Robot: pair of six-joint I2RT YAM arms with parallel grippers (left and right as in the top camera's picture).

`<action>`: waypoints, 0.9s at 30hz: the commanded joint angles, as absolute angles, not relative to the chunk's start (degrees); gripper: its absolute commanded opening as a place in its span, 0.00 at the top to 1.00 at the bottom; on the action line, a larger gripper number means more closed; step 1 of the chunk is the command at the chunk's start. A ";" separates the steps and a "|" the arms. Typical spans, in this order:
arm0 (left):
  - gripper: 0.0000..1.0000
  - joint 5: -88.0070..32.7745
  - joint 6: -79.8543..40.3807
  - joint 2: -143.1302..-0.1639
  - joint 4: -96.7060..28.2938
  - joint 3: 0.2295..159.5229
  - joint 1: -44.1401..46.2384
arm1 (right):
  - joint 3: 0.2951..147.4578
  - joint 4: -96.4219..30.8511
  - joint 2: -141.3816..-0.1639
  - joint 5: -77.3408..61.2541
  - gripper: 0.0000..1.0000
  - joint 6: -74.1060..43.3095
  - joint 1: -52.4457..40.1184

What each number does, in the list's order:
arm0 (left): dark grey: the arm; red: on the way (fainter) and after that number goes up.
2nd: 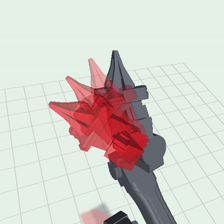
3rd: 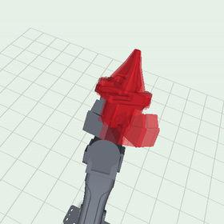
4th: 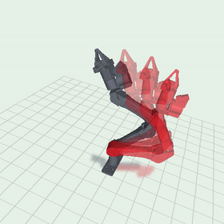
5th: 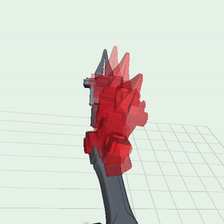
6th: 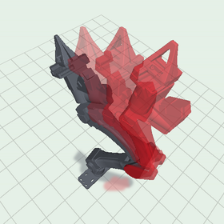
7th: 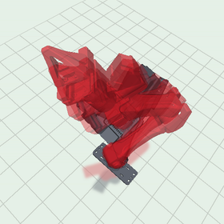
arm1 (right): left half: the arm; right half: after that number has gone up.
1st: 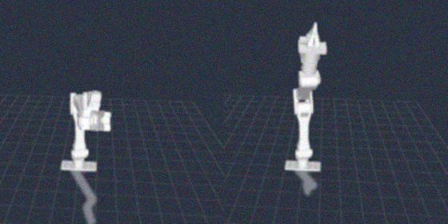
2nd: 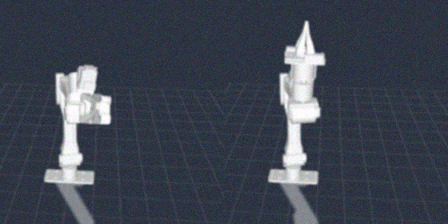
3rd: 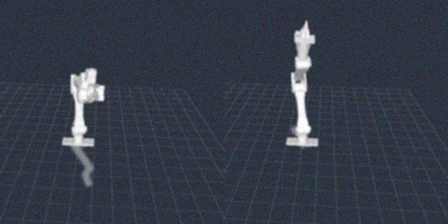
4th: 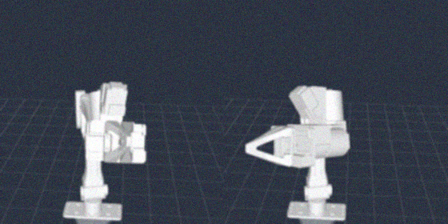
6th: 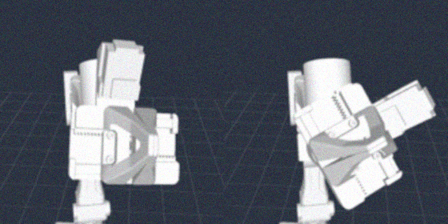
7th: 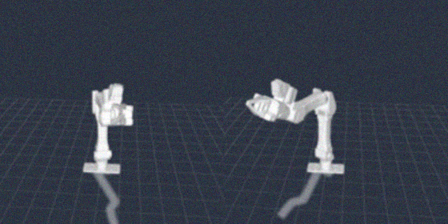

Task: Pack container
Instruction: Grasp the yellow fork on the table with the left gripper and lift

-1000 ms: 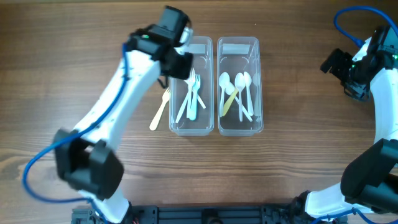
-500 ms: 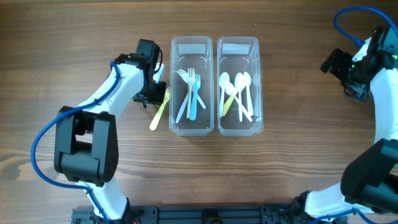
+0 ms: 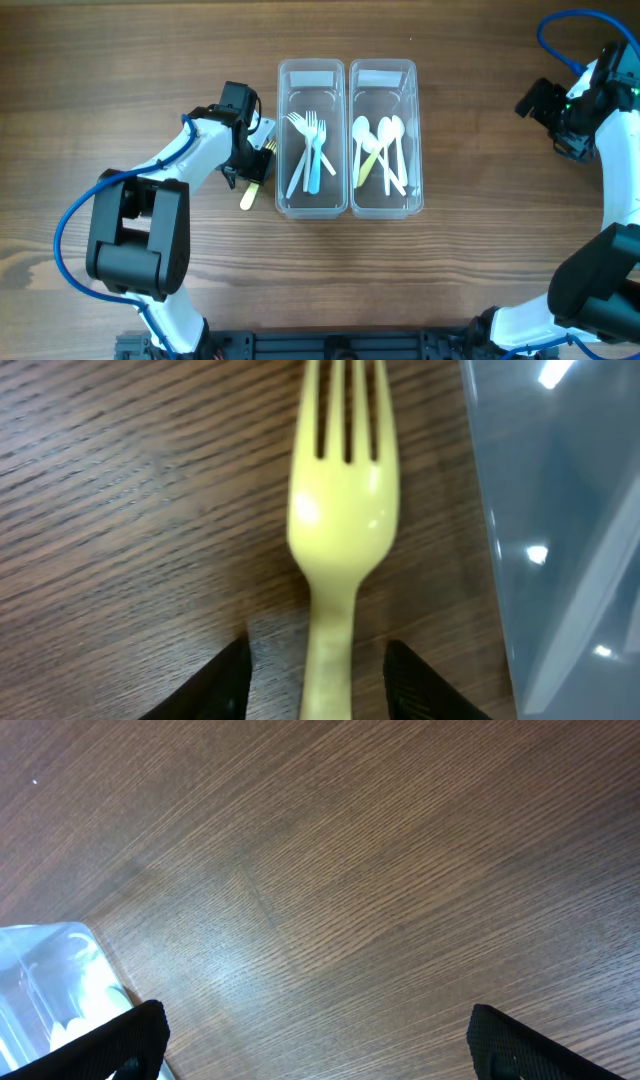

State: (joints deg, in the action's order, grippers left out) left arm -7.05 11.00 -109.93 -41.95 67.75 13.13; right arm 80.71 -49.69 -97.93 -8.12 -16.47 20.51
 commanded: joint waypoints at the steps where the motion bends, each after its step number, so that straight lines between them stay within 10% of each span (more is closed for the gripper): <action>1: 0.55 -10.52 14.66 -109.65 -41.93 66.59 13.82 | 80.23 -49.58 -98.30 -8.84 0.05 -16.69 20.45; 27: 0.57 6.33 13.04 -109.65 -36.99 60.01 12.16 | 80.23 -49.60 -98.30 -8.84 0.05 -16.69 20.45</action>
